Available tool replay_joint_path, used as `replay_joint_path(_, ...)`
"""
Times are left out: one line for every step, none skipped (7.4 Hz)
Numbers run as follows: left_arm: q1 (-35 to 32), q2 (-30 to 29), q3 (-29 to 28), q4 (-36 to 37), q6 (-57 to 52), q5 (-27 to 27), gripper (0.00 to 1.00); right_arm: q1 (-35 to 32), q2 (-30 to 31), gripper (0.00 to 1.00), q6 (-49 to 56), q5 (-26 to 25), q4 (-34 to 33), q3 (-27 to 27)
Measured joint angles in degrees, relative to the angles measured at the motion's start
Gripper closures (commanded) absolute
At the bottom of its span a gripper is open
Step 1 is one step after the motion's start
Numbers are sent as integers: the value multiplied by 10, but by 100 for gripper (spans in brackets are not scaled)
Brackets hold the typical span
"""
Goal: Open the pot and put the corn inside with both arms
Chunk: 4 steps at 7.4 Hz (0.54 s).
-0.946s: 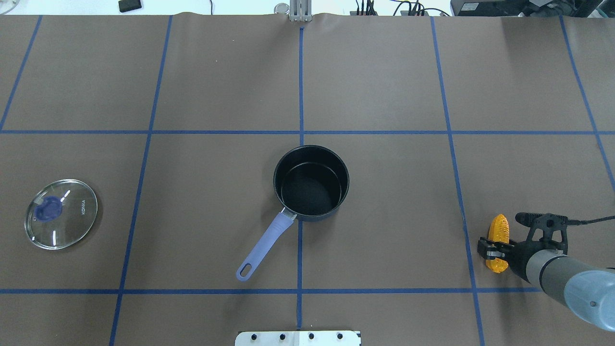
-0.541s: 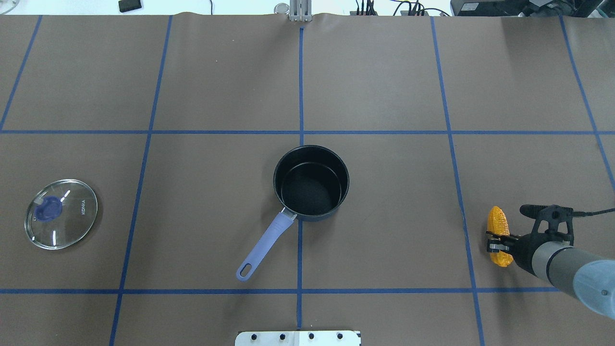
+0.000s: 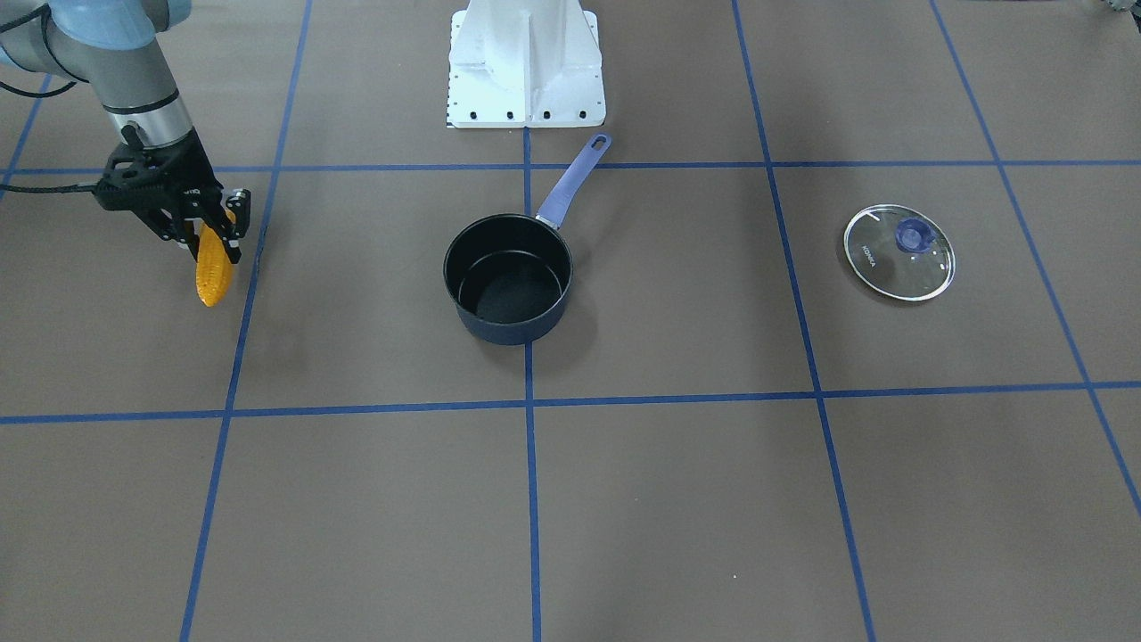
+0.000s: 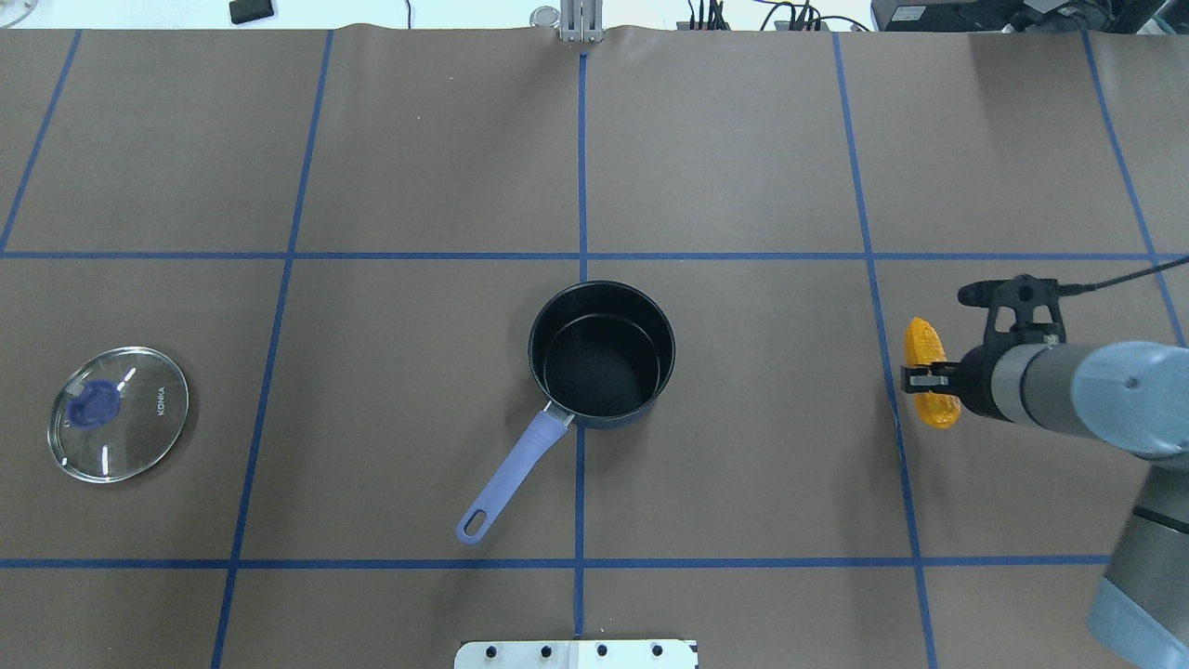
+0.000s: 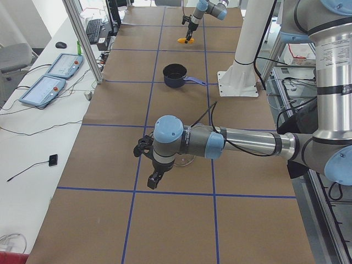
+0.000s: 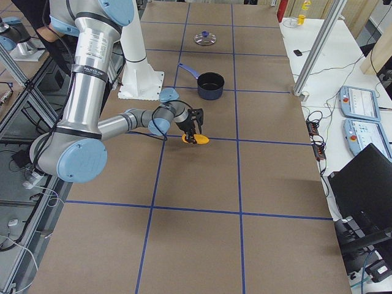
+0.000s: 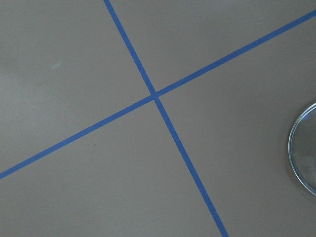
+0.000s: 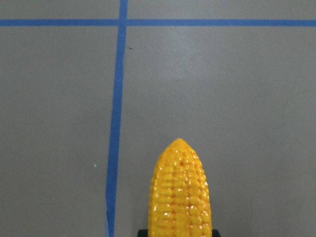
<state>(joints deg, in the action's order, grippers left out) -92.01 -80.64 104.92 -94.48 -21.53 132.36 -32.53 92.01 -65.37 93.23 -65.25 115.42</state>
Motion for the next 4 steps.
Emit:
replay_joint_path(0,0,-1,-1,0,0,1,-7,-96,100,12,10,-83,-8)
replay_joint_path(1,-1,-4,-5,2,0,1,-4,-183,100,15,12,-150,-21)
replay_joint_path(1,-2,-6,-8,4,-1,1,5,-249,100,14,11,-187,-39)
replay_joint_path(1,-2,-7,-10,6,-1,1,16,-304,100,8,7,-202,-66)
